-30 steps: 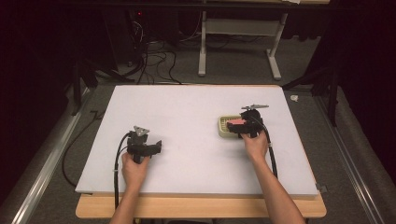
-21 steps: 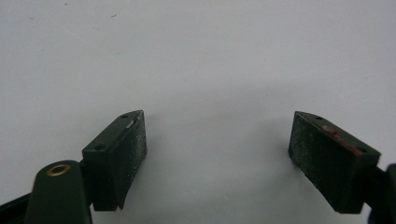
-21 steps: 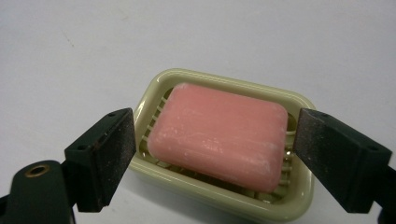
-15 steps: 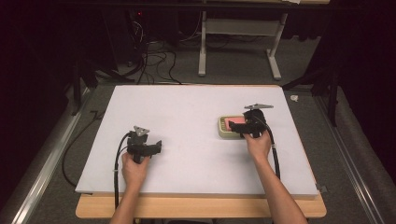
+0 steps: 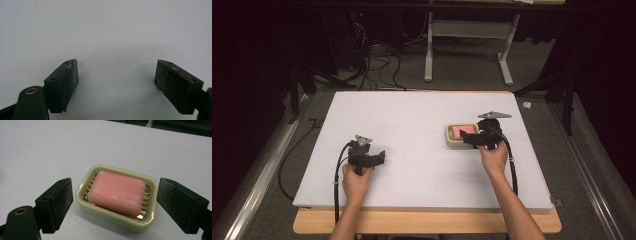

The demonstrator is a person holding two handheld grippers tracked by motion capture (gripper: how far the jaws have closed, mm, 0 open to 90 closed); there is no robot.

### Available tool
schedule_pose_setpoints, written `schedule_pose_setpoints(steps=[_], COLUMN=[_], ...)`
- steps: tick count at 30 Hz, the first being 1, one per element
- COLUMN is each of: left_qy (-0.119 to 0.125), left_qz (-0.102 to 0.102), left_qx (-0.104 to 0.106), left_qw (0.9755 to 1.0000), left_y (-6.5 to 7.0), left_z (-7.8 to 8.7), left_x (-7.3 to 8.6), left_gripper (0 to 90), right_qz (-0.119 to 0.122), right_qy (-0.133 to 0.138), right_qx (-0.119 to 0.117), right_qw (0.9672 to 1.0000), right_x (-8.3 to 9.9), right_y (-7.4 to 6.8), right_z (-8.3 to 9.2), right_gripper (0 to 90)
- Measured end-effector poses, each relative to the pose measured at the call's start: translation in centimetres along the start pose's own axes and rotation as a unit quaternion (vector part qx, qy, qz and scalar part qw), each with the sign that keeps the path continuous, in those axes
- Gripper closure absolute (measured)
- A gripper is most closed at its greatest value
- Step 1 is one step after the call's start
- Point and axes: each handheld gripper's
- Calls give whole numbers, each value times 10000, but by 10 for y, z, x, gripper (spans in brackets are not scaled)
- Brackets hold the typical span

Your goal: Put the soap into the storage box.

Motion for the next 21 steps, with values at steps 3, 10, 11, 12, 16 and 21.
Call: schedule_pose_setpoints(steps=[3,10,11,12,16,21], left_qy=[0,-1,-1,0,-1,0], left_qz=[-3,-3,-3,-3,-1,-1], left_qx=[-3,-2,-2,-4,-3,-2], left_qw=[10000,10000,10000,10000,10000,10000], left_y=[0,0,0,0,0,0], left_z=[0,0,0,0,0,0], left_x=[0,0,0,0,0,0], left_gripper=[199,199,199,198,199,198], right_qz=[-8,-56,-55,-63,-47,-84], right_qy=[80,94,108,118,148,209], right_qx=[-19,-54,-65,-71,-101,-120], right_qw=[10000,9999,9999,9999,9998,9997], right_x=[4,12,13,14,17,23], right_y=[1,5,6,6,6,9], right_z=[4,8,9,9,12,16], right_gripper=[151,155,156,156,156,157])
Point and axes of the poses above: each handheld gripper's, and its own axes: z roughly backward along the jaws, x roughly out of its underside, y roughly to its right, and after that the axes turned 12 degrees about -y, right-handed
